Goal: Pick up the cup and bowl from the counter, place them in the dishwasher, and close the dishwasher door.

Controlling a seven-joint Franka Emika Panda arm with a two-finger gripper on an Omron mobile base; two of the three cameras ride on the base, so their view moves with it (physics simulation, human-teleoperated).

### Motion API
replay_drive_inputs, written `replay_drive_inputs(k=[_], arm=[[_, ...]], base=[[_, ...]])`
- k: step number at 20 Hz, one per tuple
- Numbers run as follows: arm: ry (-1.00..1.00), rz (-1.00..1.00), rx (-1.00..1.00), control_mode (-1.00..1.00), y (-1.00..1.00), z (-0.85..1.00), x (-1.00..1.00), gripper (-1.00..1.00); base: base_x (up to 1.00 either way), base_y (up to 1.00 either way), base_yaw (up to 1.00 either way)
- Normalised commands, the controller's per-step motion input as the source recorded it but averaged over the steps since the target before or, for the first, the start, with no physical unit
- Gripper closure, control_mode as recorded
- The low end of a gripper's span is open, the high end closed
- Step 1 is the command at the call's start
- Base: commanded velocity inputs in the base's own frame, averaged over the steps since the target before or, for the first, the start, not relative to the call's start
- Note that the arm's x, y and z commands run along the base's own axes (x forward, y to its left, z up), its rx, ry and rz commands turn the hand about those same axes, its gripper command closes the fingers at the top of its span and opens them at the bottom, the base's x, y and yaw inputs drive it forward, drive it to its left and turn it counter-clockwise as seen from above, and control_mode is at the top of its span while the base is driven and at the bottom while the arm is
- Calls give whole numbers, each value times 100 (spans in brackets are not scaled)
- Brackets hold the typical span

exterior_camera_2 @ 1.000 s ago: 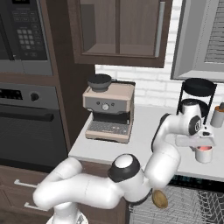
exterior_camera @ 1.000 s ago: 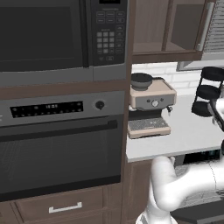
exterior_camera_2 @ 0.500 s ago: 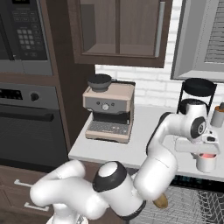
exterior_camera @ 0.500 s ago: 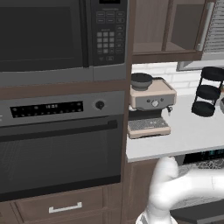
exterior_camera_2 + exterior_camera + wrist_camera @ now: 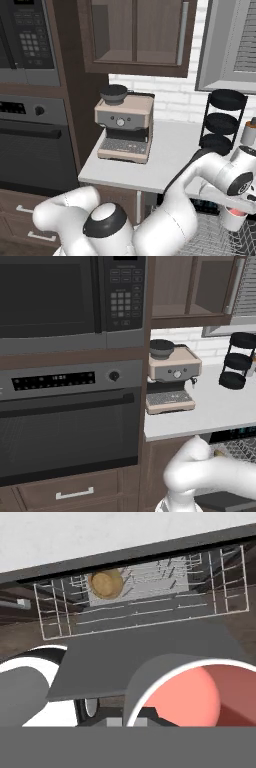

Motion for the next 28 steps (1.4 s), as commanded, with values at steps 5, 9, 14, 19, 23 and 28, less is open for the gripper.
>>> replay_drive_inputs(k=[5,9,14,19,23,28], arm=[[-2,5,17,-100,41,-74,-37,100],[-12,18,9,-100,62,-46,9,100],[-7,13,3,-100,35,-43,24,100],[-9,6,11,-100,0,-59,24,100],[-23,0,21,-100,0,-48,45,100],[-5,0,19,-100,-1,-42,49,100]], base=[[0,0,0],[0,0,0],[0,0,0],[0,0,0],[0,0,0],[0,0,0]])
